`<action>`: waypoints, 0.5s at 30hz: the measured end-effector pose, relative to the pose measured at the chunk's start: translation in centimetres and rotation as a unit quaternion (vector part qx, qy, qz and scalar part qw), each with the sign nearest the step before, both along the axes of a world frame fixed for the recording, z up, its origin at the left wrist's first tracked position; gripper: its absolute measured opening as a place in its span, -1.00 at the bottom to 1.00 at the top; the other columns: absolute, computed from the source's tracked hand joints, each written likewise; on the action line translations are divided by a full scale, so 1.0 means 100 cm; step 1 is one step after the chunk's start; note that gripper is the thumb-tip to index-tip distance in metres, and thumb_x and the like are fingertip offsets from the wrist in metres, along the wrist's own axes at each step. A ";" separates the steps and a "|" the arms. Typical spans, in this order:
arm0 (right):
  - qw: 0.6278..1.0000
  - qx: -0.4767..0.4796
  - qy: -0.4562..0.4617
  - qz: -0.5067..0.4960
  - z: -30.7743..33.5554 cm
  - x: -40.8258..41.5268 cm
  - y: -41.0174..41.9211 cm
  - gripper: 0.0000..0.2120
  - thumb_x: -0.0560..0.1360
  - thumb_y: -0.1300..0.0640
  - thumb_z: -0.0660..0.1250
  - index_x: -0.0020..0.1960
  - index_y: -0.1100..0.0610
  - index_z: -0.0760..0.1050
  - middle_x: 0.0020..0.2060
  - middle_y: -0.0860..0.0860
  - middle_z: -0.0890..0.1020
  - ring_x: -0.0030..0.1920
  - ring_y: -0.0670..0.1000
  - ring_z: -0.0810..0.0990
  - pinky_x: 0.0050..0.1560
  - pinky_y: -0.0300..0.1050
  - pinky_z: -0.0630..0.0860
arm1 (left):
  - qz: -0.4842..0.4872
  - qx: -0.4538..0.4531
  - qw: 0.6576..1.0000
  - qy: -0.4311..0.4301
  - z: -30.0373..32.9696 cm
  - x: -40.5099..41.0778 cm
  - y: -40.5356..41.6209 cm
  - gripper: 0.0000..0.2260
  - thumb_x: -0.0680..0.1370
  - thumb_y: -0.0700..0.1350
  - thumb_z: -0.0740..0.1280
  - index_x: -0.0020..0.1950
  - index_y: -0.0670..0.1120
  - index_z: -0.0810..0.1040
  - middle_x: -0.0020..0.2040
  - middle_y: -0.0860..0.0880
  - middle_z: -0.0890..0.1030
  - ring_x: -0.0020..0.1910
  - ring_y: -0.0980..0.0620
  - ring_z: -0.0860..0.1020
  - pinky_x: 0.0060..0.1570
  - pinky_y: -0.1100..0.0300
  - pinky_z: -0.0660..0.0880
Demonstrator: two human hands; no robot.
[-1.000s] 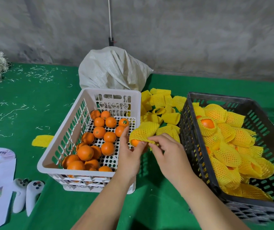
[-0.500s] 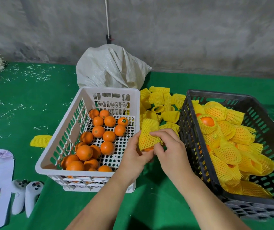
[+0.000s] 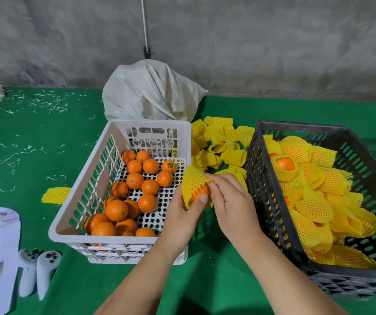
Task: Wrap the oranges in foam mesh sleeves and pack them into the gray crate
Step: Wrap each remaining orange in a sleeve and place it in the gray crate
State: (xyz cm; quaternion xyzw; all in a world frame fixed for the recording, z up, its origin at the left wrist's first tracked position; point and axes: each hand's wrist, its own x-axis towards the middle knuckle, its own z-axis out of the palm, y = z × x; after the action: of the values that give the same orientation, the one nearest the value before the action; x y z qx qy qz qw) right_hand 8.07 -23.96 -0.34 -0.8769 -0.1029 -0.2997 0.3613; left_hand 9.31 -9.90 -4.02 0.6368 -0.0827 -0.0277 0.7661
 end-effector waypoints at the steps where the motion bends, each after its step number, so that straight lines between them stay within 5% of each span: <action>1: 1.000 -0.012 -0.026 0.008 0.000 -0.002 -0.001 -0.65 0.71 0.04 0.15 0.24 0.22 0.62 0.09 0.02 0.63 0.08 -0.01 0.61 0.11 -0.16 0.57 | 0.009 -0.003 1.000 -0.006 0.000 0.001 -0.001 -0.63 0.65 0.06 0.43 0.44 0.04 0.54 0.27 -0.07 0.67 0.28 -0.09 0.64 0.25 0.09 0.59; 4: 0.995 -0.046 -0.058 0.060 -0.008 -0.013 0.003 -0.66 0.72 0.01 0.16 0.20 0.19 0.62 0.12 0.01 0.62 0.12 0.03 0.59 0.16 -0.06 0.55 | 0.033 -0.011 0.999 -0.008 -0.001 0.005 -0.001 -0.66 0.60 -0.09 0.42 0.36 -0.13 0.55 0.18 -0.21 0.66 0.19 -0.27 0.62 0.28 -0.28 0.55; 6: 0.996 0.044 0.035 0.068 -0.013 -0.021 0.009 -0.65 0.67 -0.12 0.21 0.31 0.05 0.54 0.27 -0.10 0.51 0.27 -0.06 0.53 0.26 -0.12 0.50 | 0.025 -0.016 1.000 0.008 -0.003 0.006 -0.001 -0.61 0.57 -0.17 0.42 0.38 -0.21 0.49 0.15 -0.33 0.60 0.15 -0.45 0.54 0.23 -0.42 0.51; 9: 0.927 0.291 0.233 0.046 -0.008 -0.026 0.017 -0.31 0.43 -0.55 0.19 0.45 -0.23 0.34 0.38 -0.20 0.37 0.33 -0.18 0.47 0.25 -0.27 0.47 | 0.014 0.029 0.999 -0.001 -0.003 0.002 -0.001 -0.54 0.57 -0.17 0.43 0.46 -0.06 0.46 0.17 -0.18 0.63 0.13 -0.31 0.60 0.11 -0.31 0.57; 11: 0.864 0.384 0.318 0.068 -0.007 -0.020 0.020 -0.16 0.28 -0.64 0.26 0.46 -0.26 0.37 0.37 -0.21 0.50 0.32 -0.20 0.52 0.34 -0.12 0.48 | 0.010 0.054 0.998 -0.030 -0.003 -0.004 -0.002 -0.50 0.59 -0.21 0.46 0.47 0.13 0.44 0.21 0.03 0.65 0.16 -0.06 0.66 0.09 -0.03 0.64; 13: 0.837 0.436 0.321 0.073 -0.004 -0.013 0.019 -0.35 0.33 -0.49 0.39 0.34 -0.26 0.51 0.21 -0.19 0.66 0.22 -0.14 0.63 0.28 0.01 0.55 | 0.000 0.066 0.996 -0.056 -0.003 -0.009 -0.005 -0.44 0.58 -0.20 0.51 0.47 0.20 0.42 0.27 0.11 0.63 0.22 0.06 0.65 0.09 0.22 0.61; 15: 0.816 0.499 0.287 0.048 0.000 -0.006 0.019 -0.62 0.40 -0.29 0.41 0.18 -0.23 0.61 0.10 -0.13 0.71 0.14 -0.06 0.69 0.19 0.04 0.60 | 0.004 0.077 0.995 -0.066 -0.002 -0.009 -0.008 -0.38 0.55 -0.20 0.54 0.49 0.21 0.40 0.32 0.10 0.60 0.30 0.03 0.60 0.18 0.15 0.60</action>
State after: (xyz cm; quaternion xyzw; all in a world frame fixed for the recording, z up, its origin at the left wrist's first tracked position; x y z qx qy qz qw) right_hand 7.46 -22.03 -0.29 -0.6169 0.1268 -0.0266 0.7763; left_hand 8.40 -10.70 -4.26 0.6950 -0.1280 0.0110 0.7075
